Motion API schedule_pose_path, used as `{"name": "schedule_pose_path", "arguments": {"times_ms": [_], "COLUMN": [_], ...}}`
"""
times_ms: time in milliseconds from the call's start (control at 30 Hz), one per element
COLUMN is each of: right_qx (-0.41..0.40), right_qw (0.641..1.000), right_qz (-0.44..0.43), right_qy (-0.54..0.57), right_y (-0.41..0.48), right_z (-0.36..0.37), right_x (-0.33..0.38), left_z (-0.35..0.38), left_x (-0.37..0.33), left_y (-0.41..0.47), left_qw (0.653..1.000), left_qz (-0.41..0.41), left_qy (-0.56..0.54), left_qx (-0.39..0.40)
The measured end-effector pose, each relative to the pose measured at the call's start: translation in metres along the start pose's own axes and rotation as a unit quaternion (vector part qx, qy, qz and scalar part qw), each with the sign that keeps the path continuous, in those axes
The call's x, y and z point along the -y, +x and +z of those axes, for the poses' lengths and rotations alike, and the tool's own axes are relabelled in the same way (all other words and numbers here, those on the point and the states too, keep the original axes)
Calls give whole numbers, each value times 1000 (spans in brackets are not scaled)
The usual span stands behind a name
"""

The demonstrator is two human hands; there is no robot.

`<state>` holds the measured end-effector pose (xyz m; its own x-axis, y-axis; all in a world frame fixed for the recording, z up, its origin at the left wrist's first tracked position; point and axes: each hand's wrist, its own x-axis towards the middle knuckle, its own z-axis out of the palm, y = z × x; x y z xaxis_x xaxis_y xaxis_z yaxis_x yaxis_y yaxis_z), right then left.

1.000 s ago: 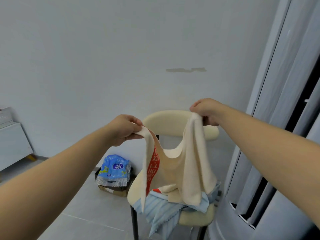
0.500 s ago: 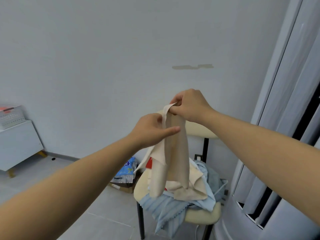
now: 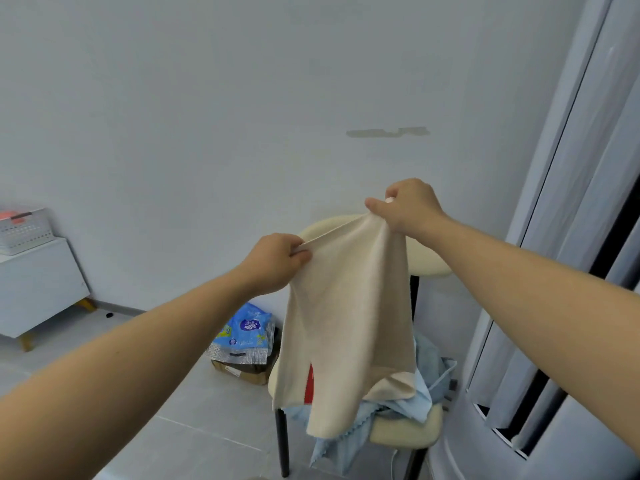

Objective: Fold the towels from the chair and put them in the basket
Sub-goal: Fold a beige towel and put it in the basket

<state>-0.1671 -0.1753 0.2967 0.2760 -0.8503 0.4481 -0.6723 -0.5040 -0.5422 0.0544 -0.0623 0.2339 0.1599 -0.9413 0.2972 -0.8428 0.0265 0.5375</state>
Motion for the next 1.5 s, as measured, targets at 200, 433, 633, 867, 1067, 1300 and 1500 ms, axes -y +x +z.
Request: {"name": "schedule_pose_path", "arguments": {"times_ms": [200,433,633,867,1067,1300,1500], "right_qx": [188,462,554,464,346,334,305], "right_qw": [958,881,810,659,651,883,950], "right_qz": [16,-30,-86,-404,-525,-240,-41], "right_qy": [218,-96,-171,-433,-424,-225,50], "right_y": [-10,-33,-67,-127,-138,-83,-44], "right_z": [-8,12,38,78,97,50,26], "right_x": [-21,-32,-28,16,9,-26,-50], "left_z": [-25,-63,-81,-76,-76,-98,-95], "left_x": [16,24,31,32,37,74,89], "left_y": [5,21,27,30,32,25,18], "left_qw": [994,994,996,990,988,979,982], "left_qz": [-29,-12,-2,-1,-49,-128,-131], "left_qy": [-102,-91,-3,75,60,40,-43], "left_qx": [-17,-57,-89,-118,-132,-156,-129]}}
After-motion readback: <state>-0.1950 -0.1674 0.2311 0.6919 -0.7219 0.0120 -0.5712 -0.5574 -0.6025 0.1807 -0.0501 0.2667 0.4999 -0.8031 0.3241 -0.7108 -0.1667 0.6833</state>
